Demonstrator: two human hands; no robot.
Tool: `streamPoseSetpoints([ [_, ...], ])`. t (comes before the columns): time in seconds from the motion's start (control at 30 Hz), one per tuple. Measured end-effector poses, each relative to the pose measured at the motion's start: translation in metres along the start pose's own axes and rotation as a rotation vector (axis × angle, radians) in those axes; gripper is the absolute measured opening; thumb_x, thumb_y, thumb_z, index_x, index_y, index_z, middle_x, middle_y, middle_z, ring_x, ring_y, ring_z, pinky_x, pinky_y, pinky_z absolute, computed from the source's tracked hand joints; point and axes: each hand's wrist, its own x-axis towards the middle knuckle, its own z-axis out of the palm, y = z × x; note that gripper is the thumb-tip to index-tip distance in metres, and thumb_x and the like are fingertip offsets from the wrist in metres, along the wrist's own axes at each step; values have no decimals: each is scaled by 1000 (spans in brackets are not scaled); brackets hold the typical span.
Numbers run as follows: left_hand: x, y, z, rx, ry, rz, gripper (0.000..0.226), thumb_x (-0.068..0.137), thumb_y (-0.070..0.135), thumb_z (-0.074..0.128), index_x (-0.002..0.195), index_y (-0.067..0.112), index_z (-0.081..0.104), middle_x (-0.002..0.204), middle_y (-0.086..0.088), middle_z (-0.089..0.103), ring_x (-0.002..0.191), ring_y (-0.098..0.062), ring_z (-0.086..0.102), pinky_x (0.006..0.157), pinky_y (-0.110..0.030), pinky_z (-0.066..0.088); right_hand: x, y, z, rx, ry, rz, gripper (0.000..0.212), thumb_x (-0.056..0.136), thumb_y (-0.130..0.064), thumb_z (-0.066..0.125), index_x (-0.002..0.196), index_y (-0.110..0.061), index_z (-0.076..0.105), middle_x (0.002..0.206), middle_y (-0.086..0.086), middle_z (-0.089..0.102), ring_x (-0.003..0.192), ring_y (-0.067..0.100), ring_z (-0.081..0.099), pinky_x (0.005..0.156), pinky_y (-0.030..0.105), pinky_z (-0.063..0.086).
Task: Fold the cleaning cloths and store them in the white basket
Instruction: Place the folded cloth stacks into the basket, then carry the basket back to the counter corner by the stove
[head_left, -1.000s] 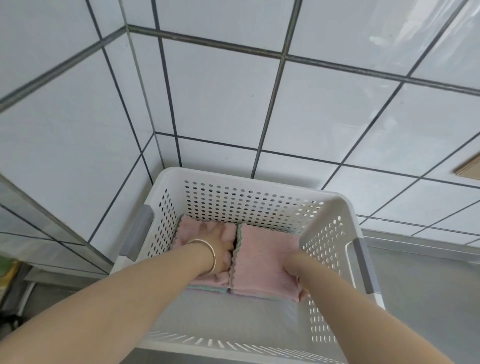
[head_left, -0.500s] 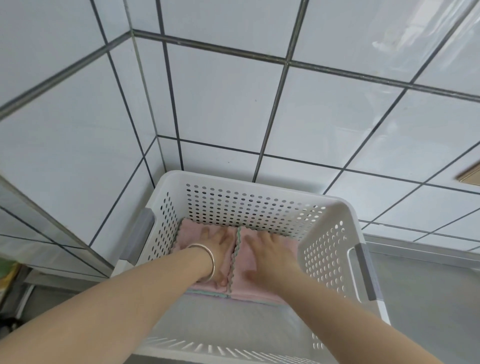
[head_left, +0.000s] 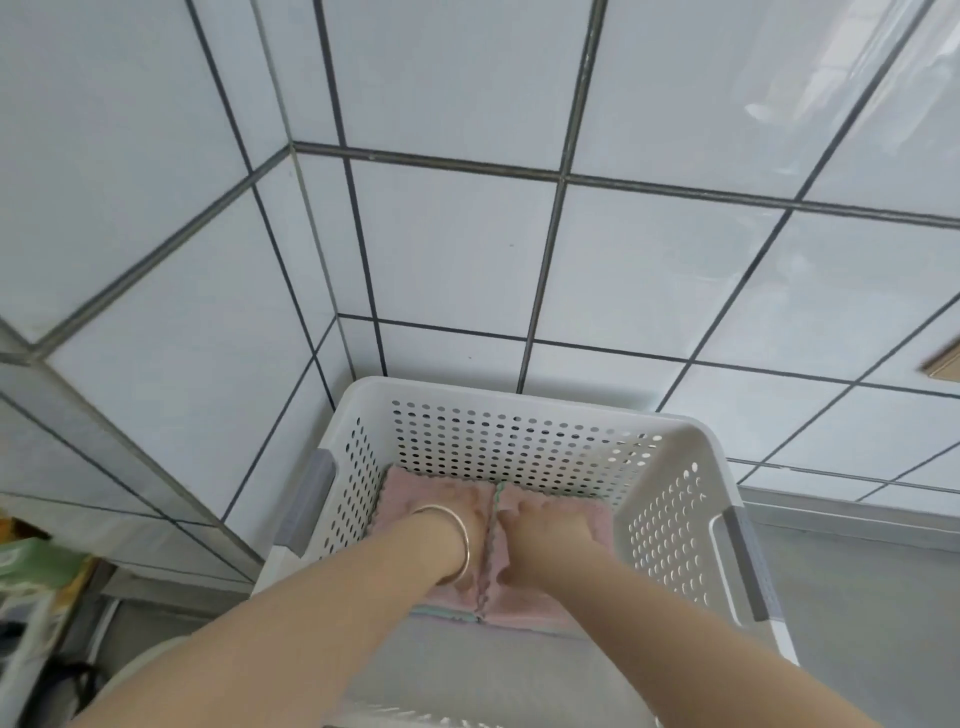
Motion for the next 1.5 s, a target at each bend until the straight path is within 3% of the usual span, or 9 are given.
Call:
streamPoseSetpoints([
  [0.1, -46, -9, -28, -205, 195, -15, 45, 89, 37, 53, 125, 11, 50, 114, -7, 57, 105, -24, 55, 86, -33, 44, -35, 2, -40, 76, 215, -76, 40, 92, -41, 47, 123, -18, 53, 118, 3, 59, 109, 24, 56, 79, 32, 42],
  [0.23, -100, -37, -22, -666, 661, -74, 41, 89, 33, 51, 128, 21, 50, 138, 1, 44, 127, -18, 40, 106, -31, 32, -86, 29, -59, 594, 703, -120, 23, 90, -30, 54, 111, -24, 60, 88, -9, 62, 81, 13, 56, 80, 30, 47],
  [0.33, -125, -53, 1, -776, 825, -223, 50, 85, 39, 52, 130, 19, 49, 145, -6, 34, 133, -23, 32, 110, -30, 24, -101, 63, -38, 575, 962, 150, 32, 85, -17, 59, 117, -15, 58, 105, 5, 60, 99, 24, 53, 85, 39, 46],
  [0.57, -123, -62, 38, -890, 728, -319, 59, 85, 32, 60, 137, 16, 38, 145, -12, 28, 133, -29, 31, 109, -40, 30, -108, 96, 17, 1076, 670, 578, 50, 86, -19, 53, 133, -7, 41, 127, 14, 50, 112, 32, 51, 93, 39, 41],
  [0.87, -126, -51, 32, -954, 719, -378, 31, 85, 33, 60, 94, 7, 46, 88, -13, 53, 75, -26, 49, 59, -30, 36, -117, 102, 32, 1348, 595, 525, 23, 89, -8, 32, 84, -22, 49, 76, 1, 48, 64, 19, 42, 57, 27, 33],
  [1.13, -160, -16, 30, -1375, 641, -128, 24, 83, 18, 55, 64, 10, 43, 52, -12, 45, 54, -23, 42, 66, -34, 32, -204, 140, 59, 1440, 658, 542, 26, 80, 4, 28, 65, -16, 35, 62, 3, 29, 51, 16, 22, 41, 20, 19],
  [1.23, -171, 10, 33, -1431, 608, -17, 16, 88, 7, 50, 75, 16, 48, 52, -10, 43, 56, -22, 40, 66, -33, 31, -246, 149, 70, 1366, 656, 599, 22, 88, -3, 32, 89, 2, 53, 61, 5, 34, 44, 18, 29, 27, 10, 18],
  [1.3, -179, 26, 34, -1462, 593, 39, 20, 88, 7, 51, 76, 23, 48, 51, -8, 45, 57, -22, 40, 69, -33, 31, -270, 155, 81, 1400, 660, 652, 28, 89, -6, 33, 108, 9, 49, 62, 8, 32, 40, 16, 27, 29, 10, 15],
  [1.5, -188, 51, 42, -1401, 537, 181, 10, 89, 10, 51, 91, 17, 58, 59, -10, 46, 59, -20, 42, 71, -33, 30, -326, 143, 117, 1549, 718, 720, 23, 87, -1, 33, 71, -14, 43, 63, 2, 35, 50, 16, 26, 48, 25, 24],
])
